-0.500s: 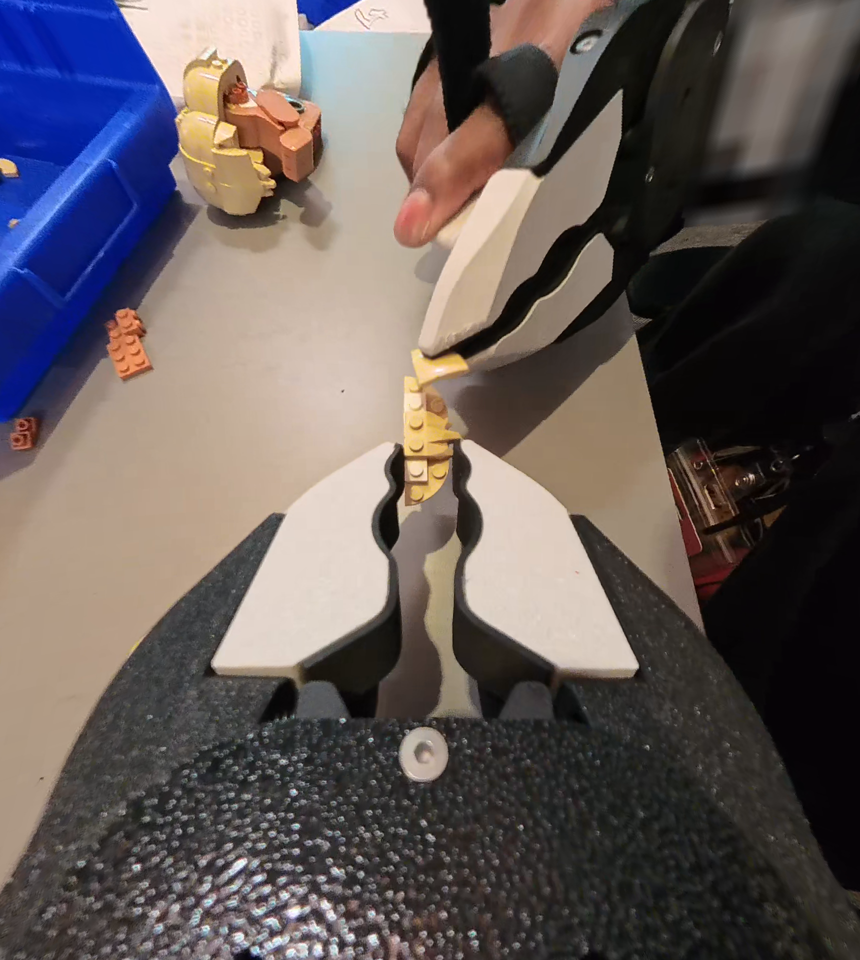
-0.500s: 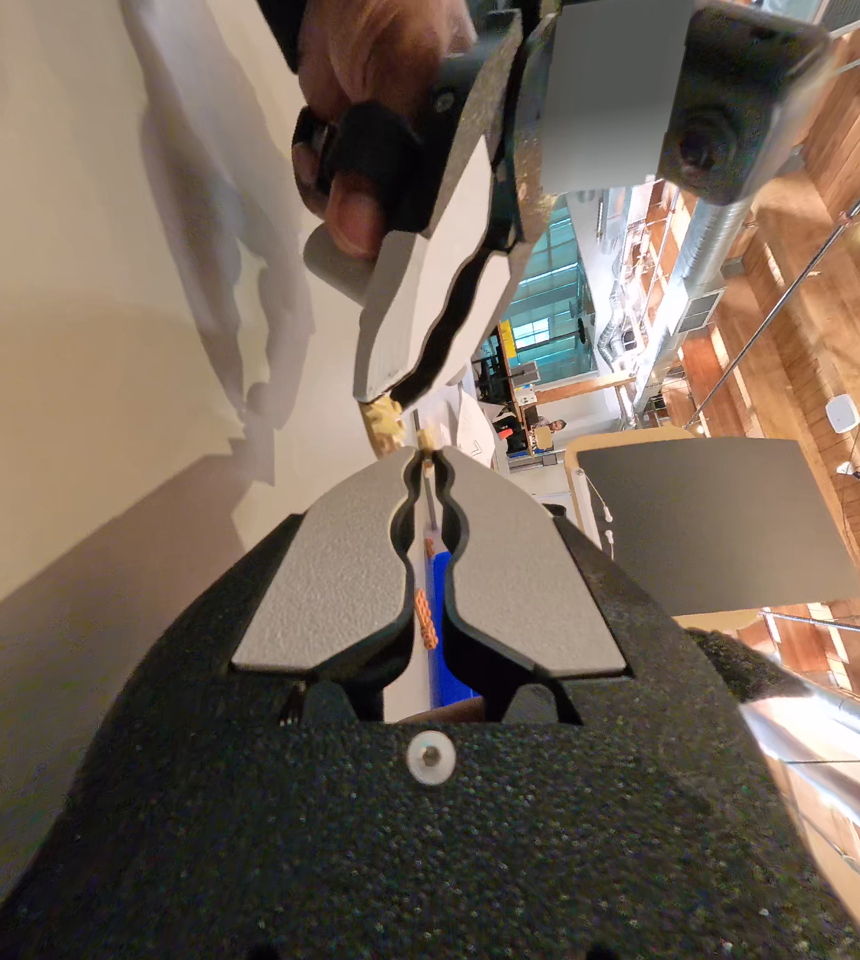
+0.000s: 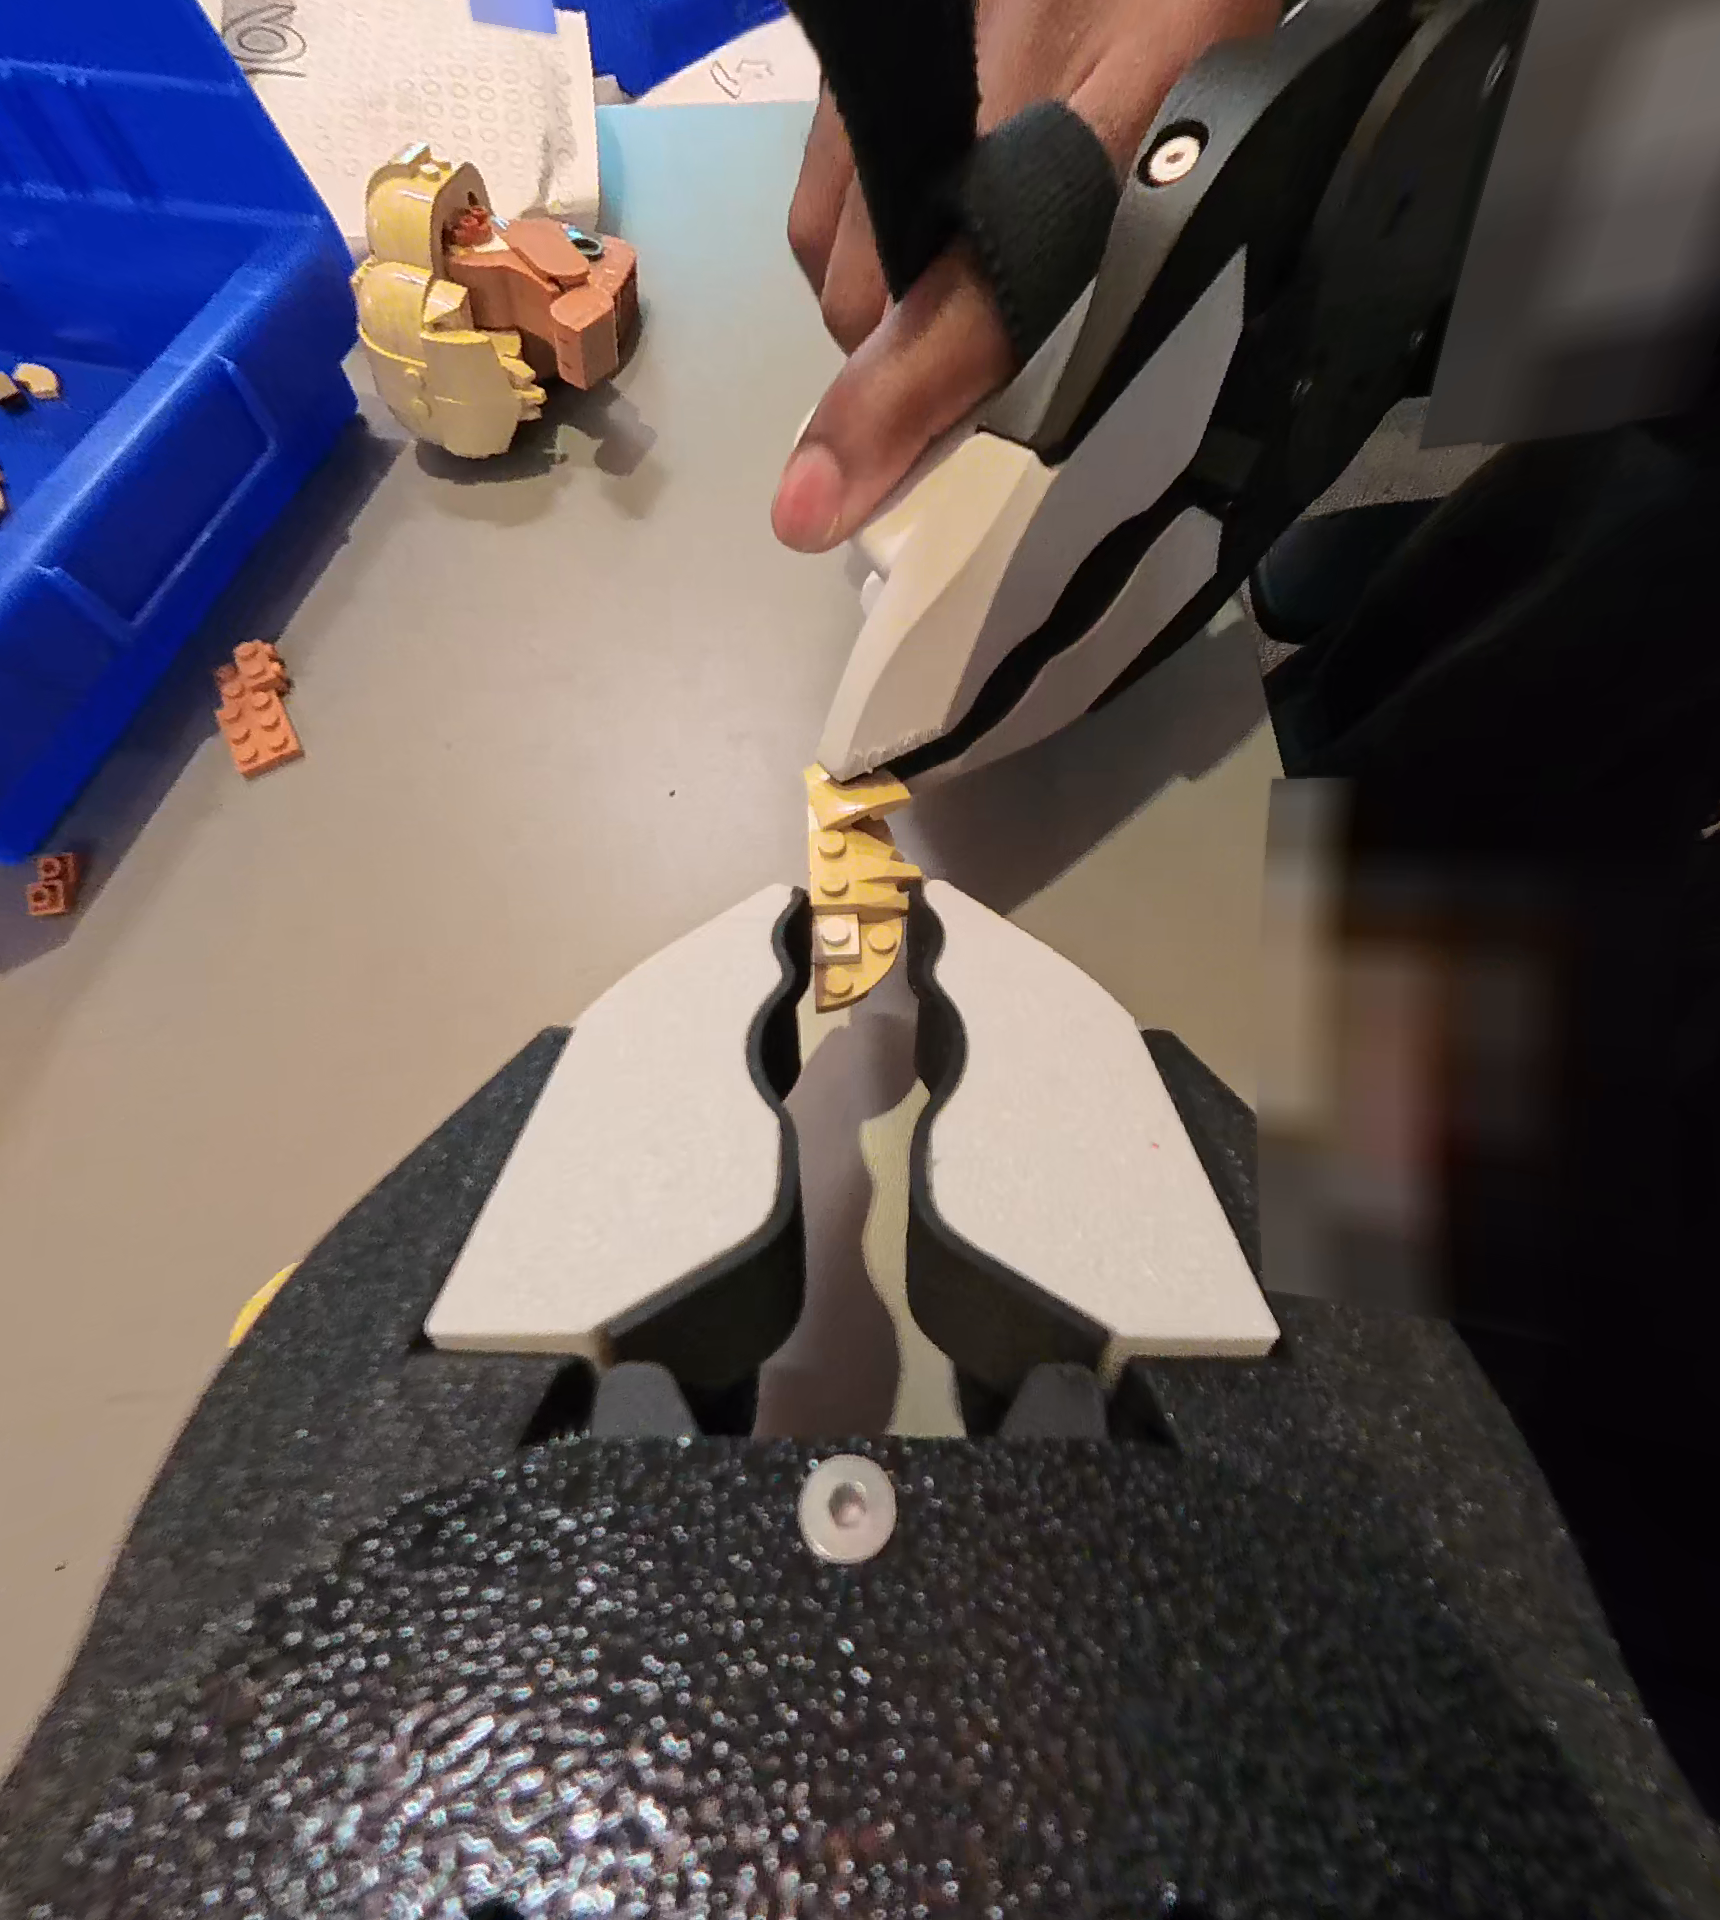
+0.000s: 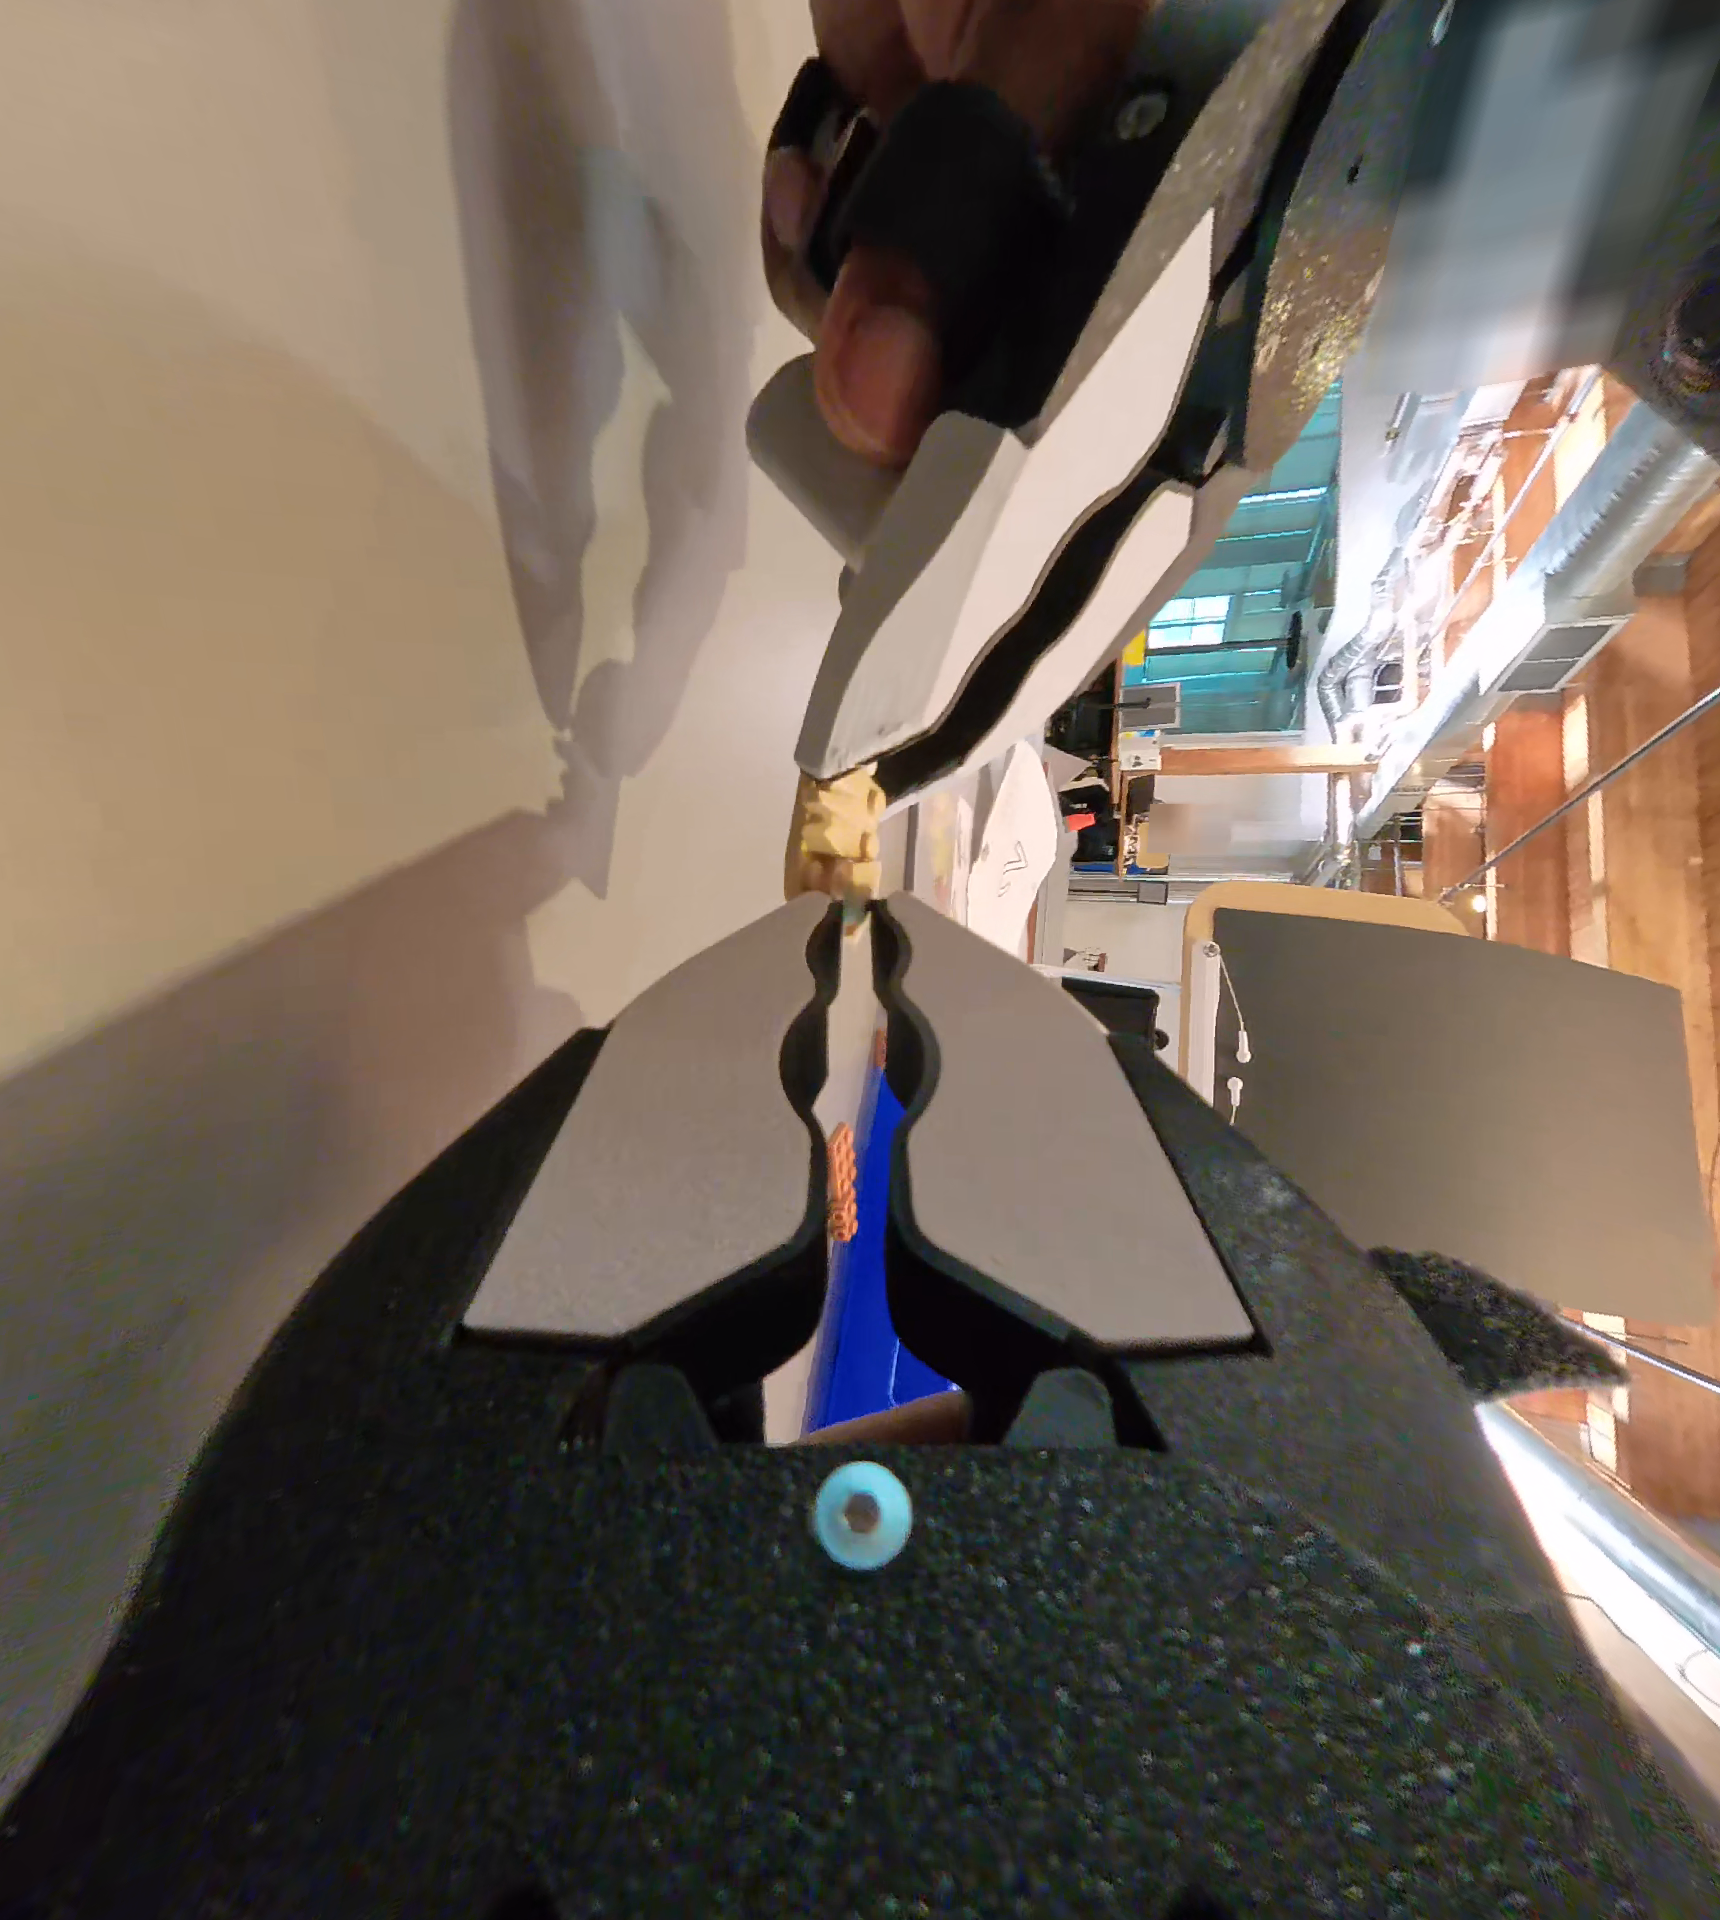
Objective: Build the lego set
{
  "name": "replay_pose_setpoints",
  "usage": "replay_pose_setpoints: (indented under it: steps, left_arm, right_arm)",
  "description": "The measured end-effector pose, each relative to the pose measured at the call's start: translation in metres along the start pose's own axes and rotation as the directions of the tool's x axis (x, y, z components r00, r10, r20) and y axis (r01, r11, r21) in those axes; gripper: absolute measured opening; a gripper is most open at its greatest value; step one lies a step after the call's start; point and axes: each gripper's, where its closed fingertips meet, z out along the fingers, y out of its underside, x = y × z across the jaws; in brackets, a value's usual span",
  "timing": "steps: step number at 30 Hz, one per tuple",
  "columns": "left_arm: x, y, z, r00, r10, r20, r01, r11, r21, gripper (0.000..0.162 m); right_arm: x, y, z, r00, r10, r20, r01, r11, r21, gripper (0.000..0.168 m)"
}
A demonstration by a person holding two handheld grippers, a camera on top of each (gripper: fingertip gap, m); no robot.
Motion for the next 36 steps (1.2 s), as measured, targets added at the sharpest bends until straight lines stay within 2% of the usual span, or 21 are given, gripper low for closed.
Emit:
replay_pose_setpoints:
  steps: [11, 36]
  left_arm:
    - [0.0, -0.006, -0.001, 1.0, 0.005, 0.018, -0.007, 0.996, 0.094, 0.017]
    - [-0.001, -0.019, -0.01, 0.999, -0.034, 0.038, 0.024, 0.967, 0.255, 0.017]
  right_arm:
    - [0.002, 0.002, -0.002, 0.998, -0.036, 0.048, 0.038, 0.999, -0.034, 0.005]
    - [0.014, 0.0, -0.005, 0.992, -0.108, 0.061, 0.113, 0.99, -0.088, 0.005]
